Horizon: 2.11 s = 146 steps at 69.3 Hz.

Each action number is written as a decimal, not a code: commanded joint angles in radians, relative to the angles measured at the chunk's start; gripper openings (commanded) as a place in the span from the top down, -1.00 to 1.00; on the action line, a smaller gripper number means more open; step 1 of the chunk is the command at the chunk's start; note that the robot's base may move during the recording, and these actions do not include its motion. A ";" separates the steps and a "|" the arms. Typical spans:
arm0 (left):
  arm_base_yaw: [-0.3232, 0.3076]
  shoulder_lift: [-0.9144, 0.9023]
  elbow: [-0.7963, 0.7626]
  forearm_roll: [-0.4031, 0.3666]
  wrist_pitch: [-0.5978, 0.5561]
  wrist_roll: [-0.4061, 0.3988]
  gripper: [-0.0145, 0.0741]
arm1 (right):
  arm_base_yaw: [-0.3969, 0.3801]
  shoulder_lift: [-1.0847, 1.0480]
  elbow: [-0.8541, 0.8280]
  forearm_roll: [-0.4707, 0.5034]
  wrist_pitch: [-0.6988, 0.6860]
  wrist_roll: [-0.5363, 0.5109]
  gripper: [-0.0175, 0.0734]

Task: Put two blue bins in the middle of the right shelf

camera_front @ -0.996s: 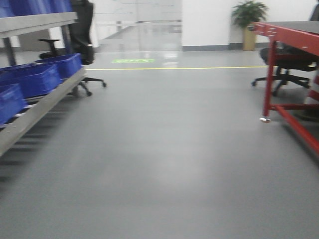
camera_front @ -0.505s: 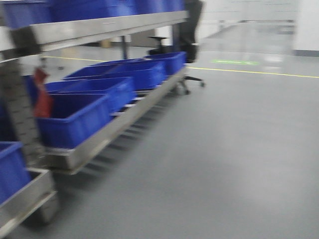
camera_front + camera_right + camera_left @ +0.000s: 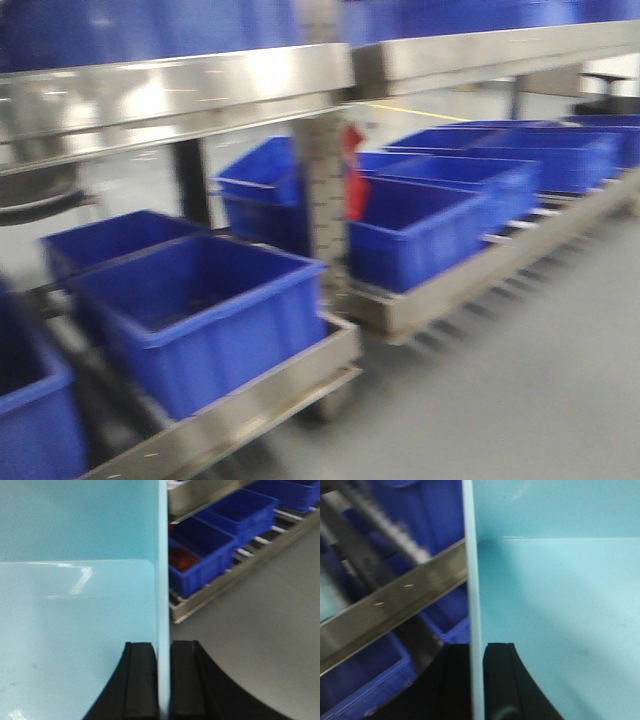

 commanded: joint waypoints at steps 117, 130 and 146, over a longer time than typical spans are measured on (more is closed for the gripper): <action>-0.010 -0.013 -0.011 0.014 -0.029 0.001 0.92 | 0.001 -0.007 -0.014 -0.026 -0.046 -0.001 0.97; -0.010 -0.013 -0.011 0.014 -0.029 0.001 0.92 | 0.001 -0.007 -0.014 -0.026 -0.046 -0.001 0.97; -0.010 -0.013 -0.011 0.014 -0.029 0.001 0.92 | 0.001 -0.007 -0.014 -0.026 -0.046 -0.001 0.97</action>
